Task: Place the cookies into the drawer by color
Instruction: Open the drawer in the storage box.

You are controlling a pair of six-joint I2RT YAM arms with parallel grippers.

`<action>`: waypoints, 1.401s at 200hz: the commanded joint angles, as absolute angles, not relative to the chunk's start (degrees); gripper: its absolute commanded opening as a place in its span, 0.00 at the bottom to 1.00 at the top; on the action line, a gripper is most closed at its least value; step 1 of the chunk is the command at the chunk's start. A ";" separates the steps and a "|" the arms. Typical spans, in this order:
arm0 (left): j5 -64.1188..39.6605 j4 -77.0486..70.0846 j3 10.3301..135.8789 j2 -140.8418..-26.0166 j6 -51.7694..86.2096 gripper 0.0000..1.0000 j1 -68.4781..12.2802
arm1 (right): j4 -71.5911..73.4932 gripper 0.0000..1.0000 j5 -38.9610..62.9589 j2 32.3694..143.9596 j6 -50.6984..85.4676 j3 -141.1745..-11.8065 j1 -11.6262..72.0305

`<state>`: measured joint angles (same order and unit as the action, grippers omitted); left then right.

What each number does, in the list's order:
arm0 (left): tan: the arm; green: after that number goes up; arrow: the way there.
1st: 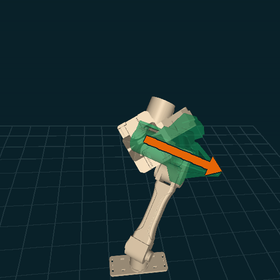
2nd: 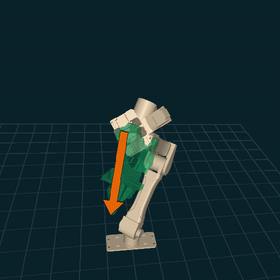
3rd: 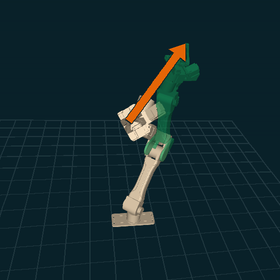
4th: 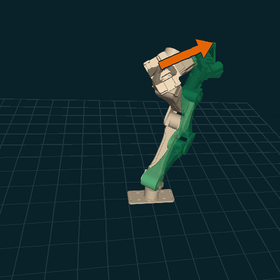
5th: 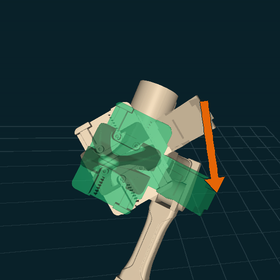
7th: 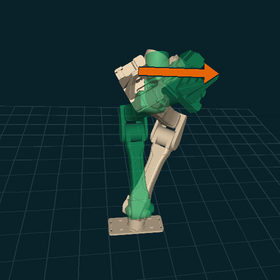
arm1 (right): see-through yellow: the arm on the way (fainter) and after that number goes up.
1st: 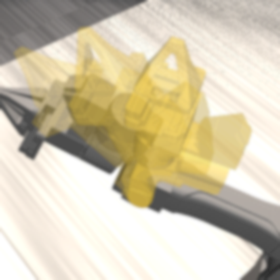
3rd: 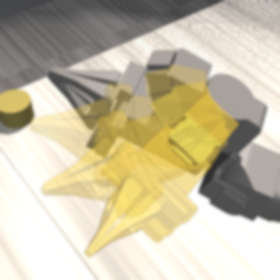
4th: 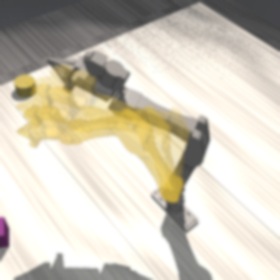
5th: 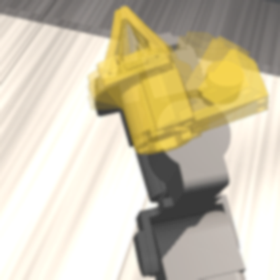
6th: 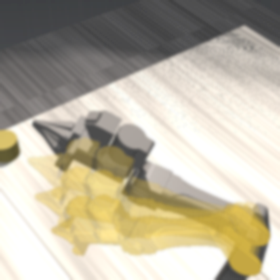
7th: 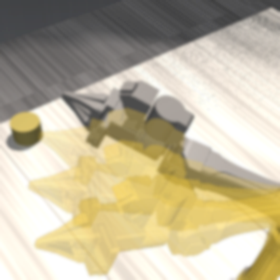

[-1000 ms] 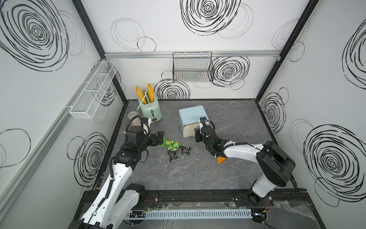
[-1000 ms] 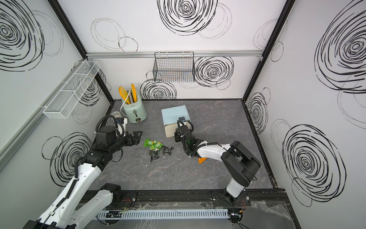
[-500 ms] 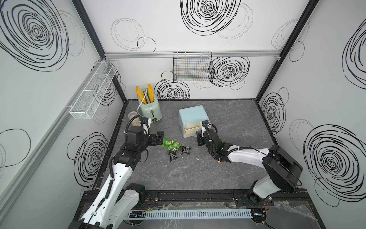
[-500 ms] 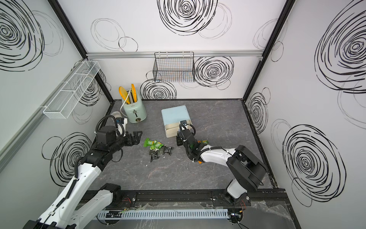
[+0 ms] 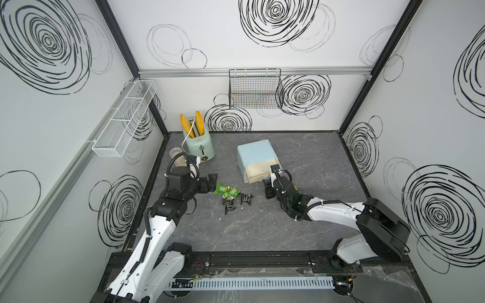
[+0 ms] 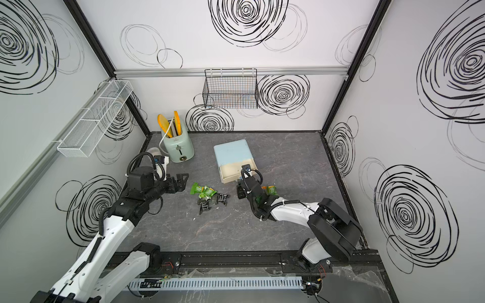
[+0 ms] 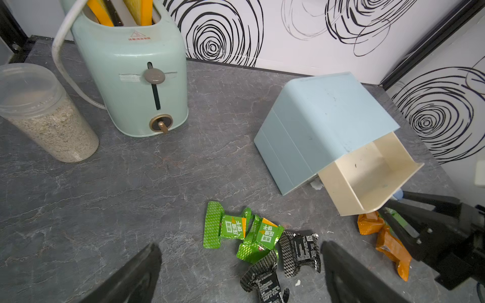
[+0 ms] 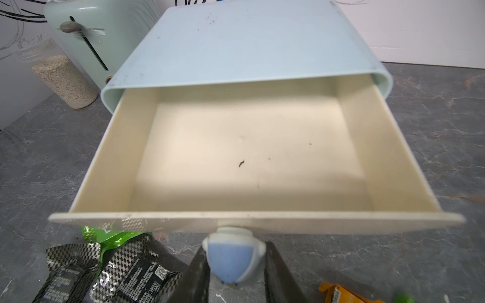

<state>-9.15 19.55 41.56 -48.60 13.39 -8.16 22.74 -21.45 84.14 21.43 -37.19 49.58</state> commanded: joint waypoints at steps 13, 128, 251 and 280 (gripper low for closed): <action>-9.60 17.53 40.97 -48.75 13.25 0.99 -7.56 | 20.66 0.35 -23.29 82.19 22.34 -36.12 50.27; -9.89 17.58 40.96 -48.95 13.34 0.98 -7.56 | 19.14 0.68 -24.08 81.02 21.66 -37.10 50.27; -1.82 9.56 33.93 -54.96 30.22 0.99 -13.88 | 10.42 0.84 -25.73 60.25 22.54 -26.41 49.29; 1.73 8.18 34.01 -61.26 29.33 0.97 -16.33 | 8.13 0.85 -23.49 53.64 22.90 -23.86 46.97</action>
<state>-2.63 12.49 34.28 -57.39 28.53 -14.79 11.92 -24.36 58.15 21.52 -25.71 48.82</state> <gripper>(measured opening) 0.980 0.843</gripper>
